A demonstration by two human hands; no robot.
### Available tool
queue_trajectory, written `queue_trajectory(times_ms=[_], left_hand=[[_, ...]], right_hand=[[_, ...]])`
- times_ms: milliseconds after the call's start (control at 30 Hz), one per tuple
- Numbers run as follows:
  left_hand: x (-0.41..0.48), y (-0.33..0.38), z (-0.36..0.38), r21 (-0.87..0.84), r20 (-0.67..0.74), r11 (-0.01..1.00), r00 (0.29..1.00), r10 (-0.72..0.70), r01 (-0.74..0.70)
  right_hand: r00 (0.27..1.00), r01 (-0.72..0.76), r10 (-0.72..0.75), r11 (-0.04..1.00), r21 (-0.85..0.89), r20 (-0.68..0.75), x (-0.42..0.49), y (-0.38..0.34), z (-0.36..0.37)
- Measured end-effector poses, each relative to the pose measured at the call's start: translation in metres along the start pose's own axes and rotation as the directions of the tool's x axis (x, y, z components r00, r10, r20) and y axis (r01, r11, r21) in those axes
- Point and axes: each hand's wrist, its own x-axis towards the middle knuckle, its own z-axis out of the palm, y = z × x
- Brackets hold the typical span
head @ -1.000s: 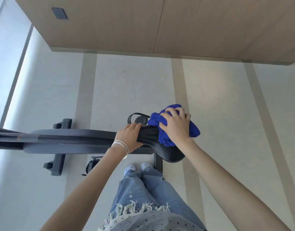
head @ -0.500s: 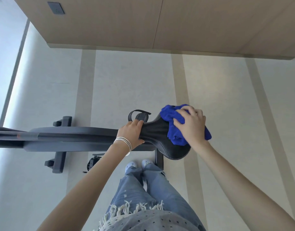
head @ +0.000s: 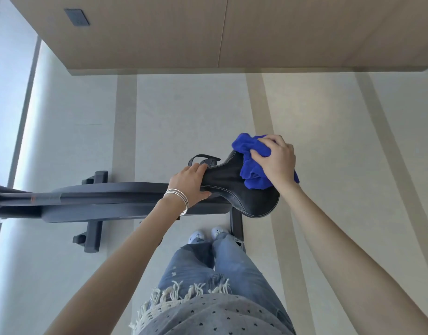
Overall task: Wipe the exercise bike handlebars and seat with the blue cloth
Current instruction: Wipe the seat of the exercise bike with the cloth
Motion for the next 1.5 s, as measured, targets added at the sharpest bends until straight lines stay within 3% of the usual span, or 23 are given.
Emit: queue_trajectory(times_ms=[200, 300, 467, 567, 700, 800, 1033, 1267, 1367, 1500], left_hand=[[0.000, 0.000, 0.001, -0.002, -0.008, 1.000, 1.000, 0.010, -0.010], [0.000, -0.001, 0.002, -0.010, -0.016, 1.000, 1.000, 0.013, -0.013], [0.001, 0.000, 0.002, -0.007, -0.015, 1.000, 1.000, 0.012, -0.012], [0.001, -0.003, 0.003, -0.021, -0.009, 1.000, 1.000, 0.010, -0.010], [-0.001, -0.007, 0.002, -0.061, 0.025, 0.998, 0.999, 0.031, -0.030], [-0.004, -0.015, -0.001, -0.040, 0.065, 0.999, 0.997, 0.035, -0.032], [-0.011, -0.023, -0.003, 0.053, 0.053, 0.999, 0.999, -0.009, 0.006], [-0.013, -0.017, -0.003, -0.033, 0.014, 0.998, 0.999, -0.046, 0.047], [-0.013, -0.017, -0.004, -0.061, 0.008, 0.997, 0.998, -0.055, 0.055], [-0.014, -0.018, -0.005, -0.050, 0.017, 0.997, 0.998, -0.060, 0.061]], right_hand=[[0.983, -0.077, 0.092, 0.992, 0.102, -0.158, -0.051, 0.015, -0.005], [0.982, -0.088, 0.092, 0.996, 0.031, -0.167, -0.083, 0.014, -0.007], [0.999, -0.014, 0.003, 0.971, -0.237, -0.045, -0.097, 0.006, -0.014], [0.991, 0.132, -0.108, 0.922, -0.365, 0.084, -0.080, -0.019, -0.006], [0.959, 0.269, -0.216, 0.894, -0.357, 0.182, -0.075, -0.048, 0.017], [0.931, 0.355, -0.286, 0.858, -0.370, 0.229, -0.074, -0.028, 0.004], [0.997, 0.071, -0.075, 0.935, -0.346, 0.003, -0.080, -0.001, -0.009], [0.959, 0.280, -0.279, 0.897, -0.341, 0.053, -0.096, -0.067, 0.032], [0.888, 0.448, -0.454, 0.809, -0.380, 0.081, -0.099, -0.052, 0.029], [0.681, 0.706, -0.700, 0.550, -0.445, 0.215, -0.109, -0.006, 0.016]])
